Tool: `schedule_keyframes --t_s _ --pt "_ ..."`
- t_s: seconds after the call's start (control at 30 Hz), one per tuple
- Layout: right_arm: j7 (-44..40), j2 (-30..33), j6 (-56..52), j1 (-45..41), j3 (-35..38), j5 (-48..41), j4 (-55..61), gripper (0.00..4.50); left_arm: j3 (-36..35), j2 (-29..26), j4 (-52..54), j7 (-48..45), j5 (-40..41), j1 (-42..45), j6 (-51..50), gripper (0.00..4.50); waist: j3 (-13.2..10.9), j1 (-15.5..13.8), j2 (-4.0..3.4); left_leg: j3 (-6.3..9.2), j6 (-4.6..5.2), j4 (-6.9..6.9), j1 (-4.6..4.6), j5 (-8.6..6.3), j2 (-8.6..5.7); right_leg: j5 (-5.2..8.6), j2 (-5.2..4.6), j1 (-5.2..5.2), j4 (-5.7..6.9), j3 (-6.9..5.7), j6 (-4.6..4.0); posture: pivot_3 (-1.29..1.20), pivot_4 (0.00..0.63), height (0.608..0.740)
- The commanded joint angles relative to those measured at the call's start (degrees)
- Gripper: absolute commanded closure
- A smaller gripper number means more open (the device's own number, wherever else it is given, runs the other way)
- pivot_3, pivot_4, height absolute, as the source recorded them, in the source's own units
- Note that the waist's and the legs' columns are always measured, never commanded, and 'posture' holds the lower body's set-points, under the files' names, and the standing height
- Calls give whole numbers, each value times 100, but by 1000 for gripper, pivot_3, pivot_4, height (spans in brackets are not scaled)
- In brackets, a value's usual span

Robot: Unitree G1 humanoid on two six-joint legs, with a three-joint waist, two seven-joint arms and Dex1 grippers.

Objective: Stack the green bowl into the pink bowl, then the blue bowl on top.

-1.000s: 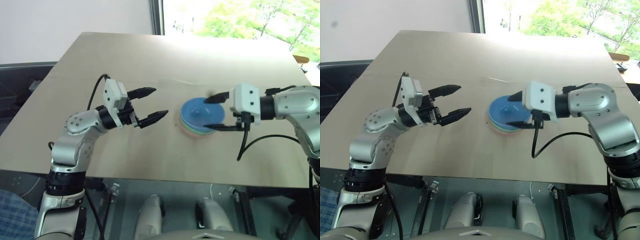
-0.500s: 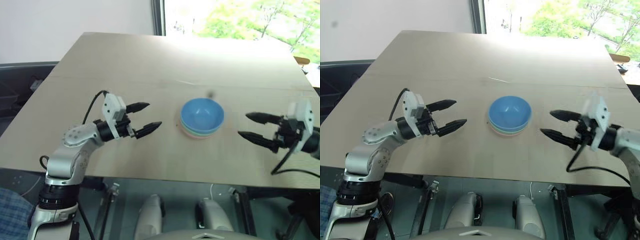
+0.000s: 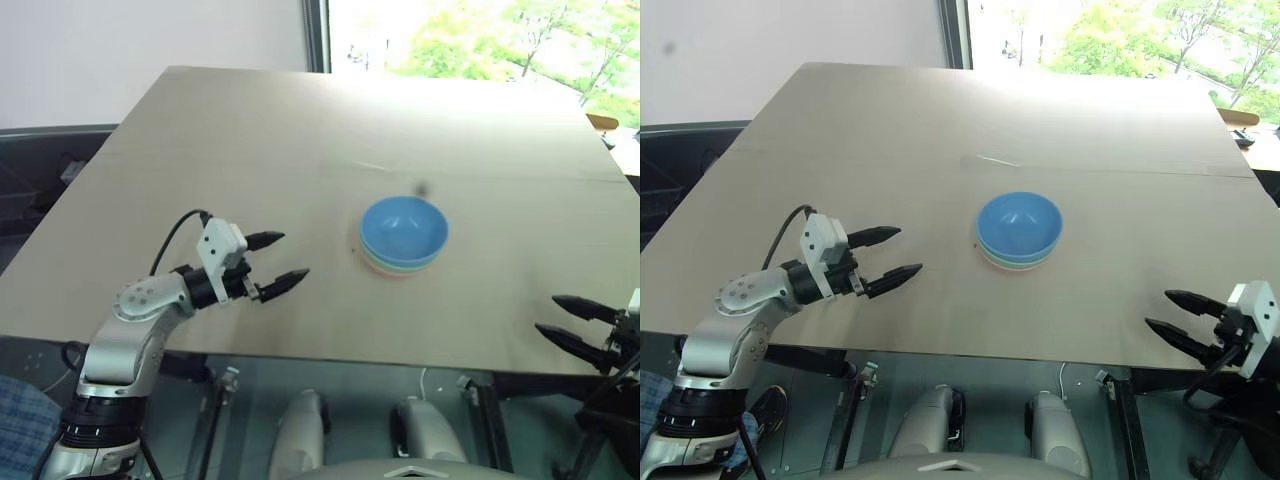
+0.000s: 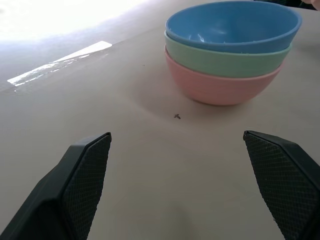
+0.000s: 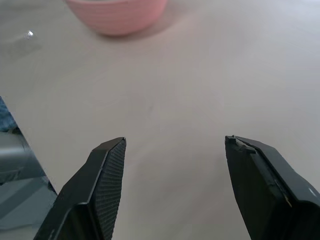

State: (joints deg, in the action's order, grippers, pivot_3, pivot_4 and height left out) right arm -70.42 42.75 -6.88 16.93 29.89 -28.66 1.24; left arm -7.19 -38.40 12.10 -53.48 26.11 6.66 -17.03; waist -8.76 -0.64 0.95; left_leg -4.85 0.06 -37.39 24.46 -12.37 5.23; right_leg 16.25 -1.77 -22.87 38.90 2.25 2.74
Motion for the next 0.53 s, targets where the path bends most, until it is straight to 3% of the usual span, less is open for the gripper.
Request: schedule_keyframes --t_s 0.03,0.53 --pt "-73 58 312 -41 234 -113 -34 1174 -219 -80 67 -24 8 -33 177 0 0 11 0 0 0 0 -1 0 0 0 0 1 0 0 0 0 150 740" --pt "-103 -93 865 -474 93 -316 -28 1174 -225 -28 55 -9 -83 -133 460 0 0 -6 -1 -2 -1 4 -8 0 0 0 -1 9 -3 0 0 0 150 740"
